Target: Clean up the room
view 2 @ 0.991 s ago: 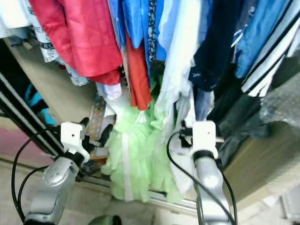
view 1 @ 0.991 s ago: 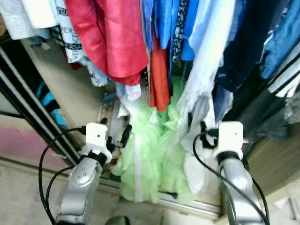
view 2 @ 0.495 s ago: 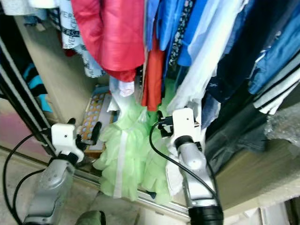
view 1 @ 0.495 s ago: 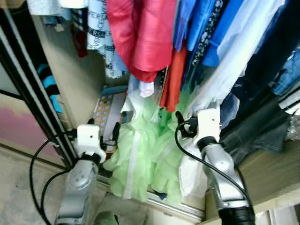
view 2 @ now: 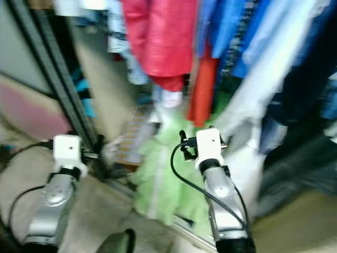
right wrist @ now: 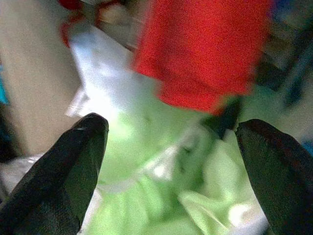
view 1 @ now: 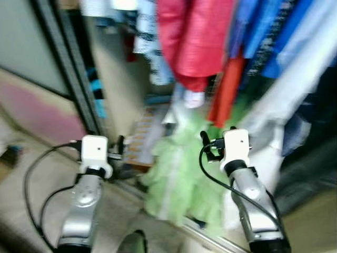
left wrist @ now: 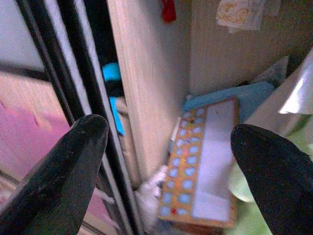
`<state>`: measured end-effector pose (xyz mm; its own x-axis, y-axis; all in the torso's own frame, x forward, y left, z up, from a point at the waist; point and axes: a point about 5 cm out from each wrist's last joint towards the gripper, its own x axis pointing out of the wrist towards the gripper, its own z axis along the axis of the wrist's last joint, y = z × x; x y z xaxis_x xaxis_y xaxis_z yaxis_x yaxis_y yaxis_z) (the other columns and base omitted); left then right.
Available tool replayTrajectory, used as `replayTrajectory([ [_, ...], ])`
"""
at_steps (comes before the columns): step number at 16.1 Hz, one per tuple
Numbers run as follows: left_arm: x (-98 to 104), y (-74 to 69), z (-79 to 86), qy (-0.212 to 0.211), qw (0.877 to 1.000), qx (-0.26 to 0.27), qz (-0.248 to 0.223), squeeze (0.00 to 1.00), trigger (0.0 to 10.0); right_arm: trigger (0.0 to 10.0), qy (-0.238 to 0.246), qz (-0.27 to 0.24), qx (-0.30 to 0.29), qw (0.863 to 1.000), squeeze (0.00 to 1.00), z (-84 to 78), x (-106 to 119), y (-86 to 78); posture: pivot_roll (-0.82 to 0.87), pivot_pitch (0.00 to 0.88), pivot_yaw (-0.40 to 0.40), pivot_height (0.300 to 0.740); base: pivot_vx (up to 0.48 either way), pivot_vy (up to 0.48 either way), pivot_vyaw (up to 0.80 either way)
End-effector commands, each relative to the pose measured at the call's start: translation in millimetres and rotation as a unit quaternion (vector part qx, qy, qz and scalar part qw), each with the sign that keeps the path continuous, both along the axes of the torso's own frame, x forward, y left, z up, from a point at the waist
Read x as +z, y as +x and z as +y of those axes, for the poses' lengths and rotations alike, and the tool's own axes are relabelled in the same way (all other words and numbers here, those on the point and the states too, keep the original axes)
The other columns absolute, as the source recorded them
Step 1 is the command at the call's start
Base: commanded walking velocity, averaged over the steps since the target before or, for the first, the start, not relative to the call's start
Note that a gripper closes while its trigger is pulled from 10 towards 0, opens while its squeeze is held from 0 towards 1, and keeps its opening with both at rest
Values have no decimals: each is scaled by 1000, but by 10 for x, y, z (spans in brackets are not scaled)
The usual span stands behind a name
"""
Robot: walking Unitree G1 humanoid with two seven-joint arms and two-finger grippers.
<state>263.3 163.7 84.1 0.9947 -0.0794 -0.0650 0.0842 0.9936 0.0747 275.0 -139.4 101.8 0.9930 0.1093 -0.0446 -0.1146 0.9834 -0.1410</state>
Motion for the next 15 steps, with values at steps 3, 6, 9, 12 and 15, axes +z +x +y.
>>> replayTrajectory([
  [3, 49, -5, -55, 8, 999, -35, -11, 0, 10000, 10000, 8, -14, 10, 1000, 0, 56, 48, 86, 101, 0, -19, 740, 0, 0, 800],
  [6, 27, -7, -15, 36, 999, 1, -7, 0, 10000, 10000, 14, -17, 31, 999, 0, 169, 64, 189, 136, 0, -41, 740, 0, 0, 800],
  [9, 54, -44, -34, 18, 999, -2, -33, 0, 10000, 10000, 20, -25, 35, 999, 0, 195, 102, 268, 134, 0, -35, 740, 0, 0, 800],
  [12, 31, -54, -71, -15, 999, -32, -18, 0, 10000, 10000, 22, -28, 32, 999, 0, 177, 101, 293, 124, 0, -21, 740, 0, 0, 502],
  [15, 9, 45, -57, 17, 1000, 23, -3, 0, 10000, 10000, 33, -27, 24, 999, 0, 178, 82, 309, 103, 0, 10, 740, 0, 0, 0],
])
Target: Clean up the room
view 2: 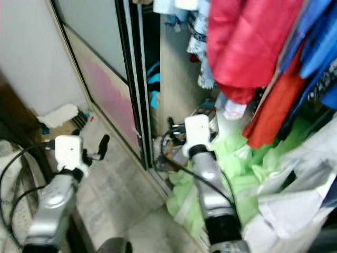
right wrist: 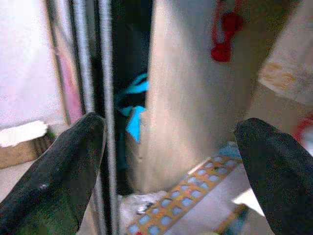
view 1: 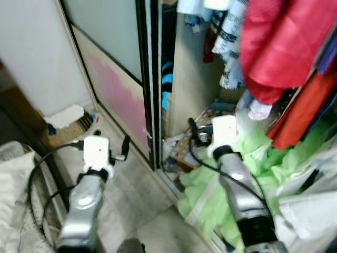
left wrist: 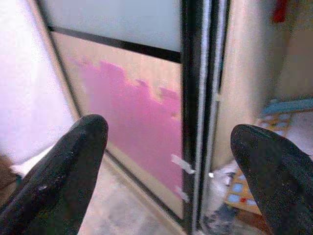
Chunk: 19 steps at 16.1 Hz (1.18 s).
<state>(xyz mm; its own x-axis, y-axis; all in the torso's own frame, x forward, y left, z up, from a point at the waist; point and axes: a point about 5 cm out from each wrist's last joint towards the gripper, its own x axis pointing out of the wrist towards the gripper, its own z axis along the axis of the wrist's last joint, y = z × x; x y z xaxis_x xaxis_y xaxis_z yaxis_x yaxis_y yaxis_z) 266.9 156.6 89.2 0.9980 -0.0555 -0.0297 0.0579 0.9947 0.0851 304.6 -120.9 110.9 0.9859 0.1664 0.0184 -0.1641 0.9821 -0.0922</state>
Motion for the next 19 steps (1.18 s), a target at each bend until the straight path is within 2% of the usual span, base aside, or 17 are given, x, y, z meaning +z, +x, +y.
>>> replayTrajectory([
  [1, -58, 12, 17, 18, 999, 22, 24, 0, 10000, 10000, 3, 1, -3, 1000, 0, -1, -12, 12, 97, 0, 19, 740, 0, 0, 0],
  [4, -70, 6, -65, 6, 999, -30, 14, 0, 10000, 10000, 4, -4, -16, 1000, 0, -6, -14, 8, 77, 0, 48, 740, 0, 0, 0],
  [6, -59, 28, -47, 9, 1000, -23, 9, 0, 10000, 10000, -2, -5, -8, 1000, 0, 11, -17, 5, 85, 0, 32, 740, 0, 0, 0],
  [7, -61, 29, 10, -6, 1000, 0, 12, 0, 10000, 10000, -9, -5, 6, 1000, 0, 31, -14, 21, 104, 0, 4, 740, 0, 0, 0],
  [11, -92, -61, 80, -9, 999, 29, 12, 0, 10000, 10000, -18, -2, 38, 999, 0, 100, 5, 103, 151, 0, -58, 740, 0, 0, 0],
  [16, -90, -73, 70, -8, 999, 31, 8, 0, 10000, 10000, -14, -7, 51, 999, 0, 194, 23, 124, 163, 0, -65, 740, 0, 0, 0],
  [18, -103, -78, 31, -40, 999, 16, 16, 0, 10000, 10000, -16, -7, 56, 998, 0, 216, -7, 97, 149, 0, -56, 740, 0, 0, 797],
  [19, -95, -75, 13, -36, 999, 10, 14, 0, 10000, 10000, -19, -8, 56, 998, 0, 219, -3, 99, 144, 0, -53, 740, 0, 0, 800],
])
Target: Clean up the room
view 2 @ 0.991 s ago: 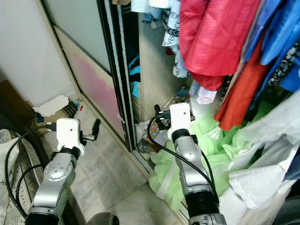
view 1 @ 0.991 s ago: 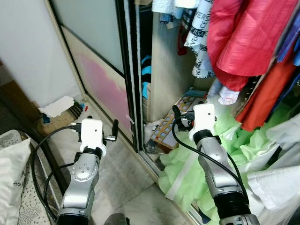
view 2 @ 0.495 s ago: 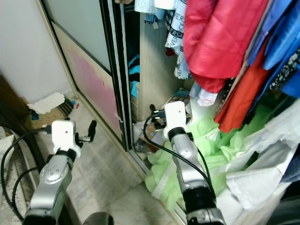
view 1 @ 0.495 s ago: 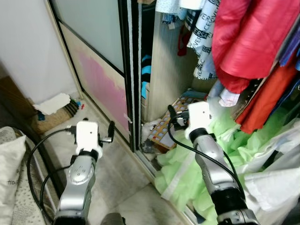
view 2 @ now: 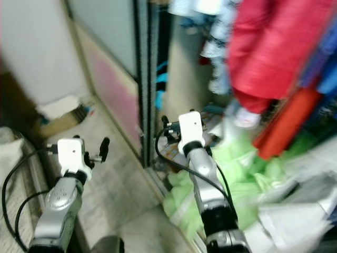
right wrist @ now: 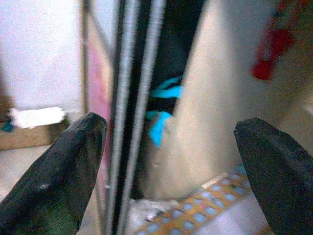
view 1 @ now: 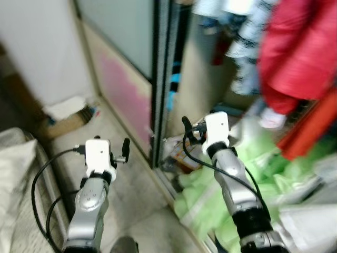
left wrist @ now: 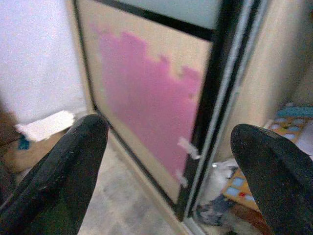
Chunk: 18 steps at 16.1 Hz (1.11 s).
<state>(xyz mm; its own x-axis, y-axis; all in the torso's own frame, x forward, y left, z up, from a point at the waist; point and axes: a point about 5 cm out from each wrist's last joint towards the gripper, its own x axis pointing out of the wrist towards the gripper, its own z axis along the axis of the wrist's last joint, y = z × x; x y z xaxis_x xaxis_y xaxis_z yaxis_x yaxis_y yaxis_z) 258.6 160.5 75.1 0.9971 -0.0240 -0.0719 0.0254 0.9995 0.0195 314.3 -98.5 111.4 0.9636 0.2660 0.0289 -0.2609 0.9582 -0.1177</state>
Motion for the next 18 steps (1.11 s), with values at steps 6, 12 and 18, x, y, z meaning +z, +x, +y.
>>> replayTrajectory([
  [6, 51, 63, -56, 40, 999, -21, -10, 0, 10000, 10000, -1, 3, -17, 1000, 0, -74, -37, 11, 143, 0, -30, 740, 0, 0, 667],
  [12, 61, 104, -94, 50, 998, -42, -10, 0, 10000, 10000, 1, -4, -29, 1000, 0, -64, -23, 30, 132, 0, -9, 740, 0, 0, 200],
  [18, 62, 114, -64, 56, 998, -26, -10, 0, 10000, 10000, 3, -4, -25, 1000, 0, -52, -25, 24, 129, 0, -12, 740, 0, 0, 800],
])
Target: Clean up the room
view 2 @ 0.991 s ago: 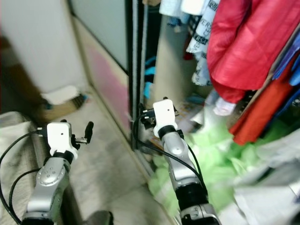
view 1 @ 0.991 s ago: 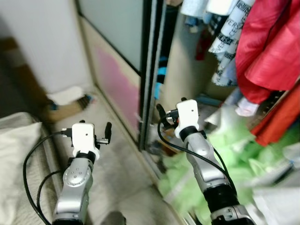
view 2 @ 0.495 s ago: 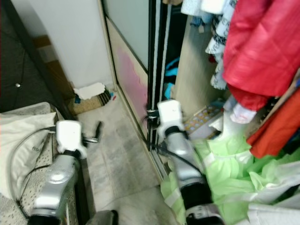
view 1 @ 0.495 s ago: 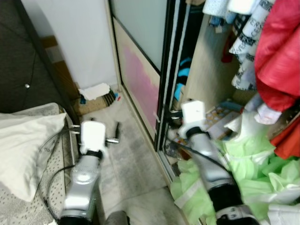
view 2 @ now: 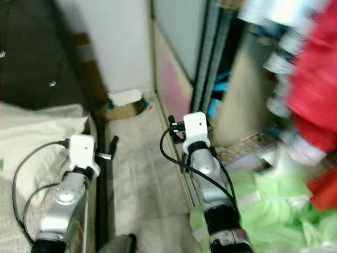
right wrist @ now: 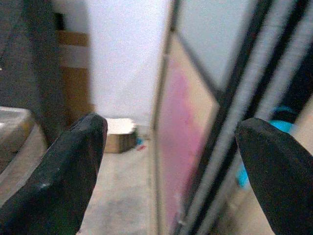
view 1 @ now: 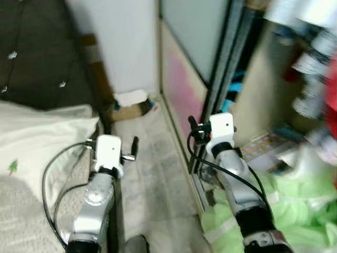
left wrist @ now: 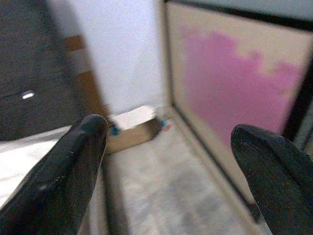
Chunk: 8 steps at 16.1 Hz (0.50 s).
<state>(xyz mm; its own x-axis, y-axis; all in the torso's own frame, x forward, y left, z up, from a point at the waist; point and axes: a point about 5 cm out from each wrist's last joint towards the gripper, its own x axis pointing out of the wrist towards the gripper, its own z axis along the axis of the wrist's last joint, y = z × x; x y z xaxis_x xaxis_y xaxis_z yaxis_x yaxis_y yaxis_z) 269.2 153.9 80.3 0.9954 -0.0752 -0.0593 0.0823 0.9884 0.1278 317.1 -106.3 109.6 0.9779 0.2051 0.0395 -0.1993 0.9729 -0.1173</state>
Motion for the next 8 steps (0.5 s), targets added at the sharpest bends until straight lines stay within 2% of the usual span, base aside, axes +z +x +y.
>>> replayTrajectory([
  [1, 7, 9, 42, 0, 1000, 14, 0, 0, 10000, 10000, 1, 3, 6, 1000, 0, 15, -16, -11, 135, 0, -20, 740, 0, 0, 800],
  [8, -6, -10, 22, -8, 1000, 17, 1, 0, 10000, 10000, -1, 1, 14, 1000, 0, 26, -17, -6, 145, 0, -36, 740, 0, 0, 800],
])
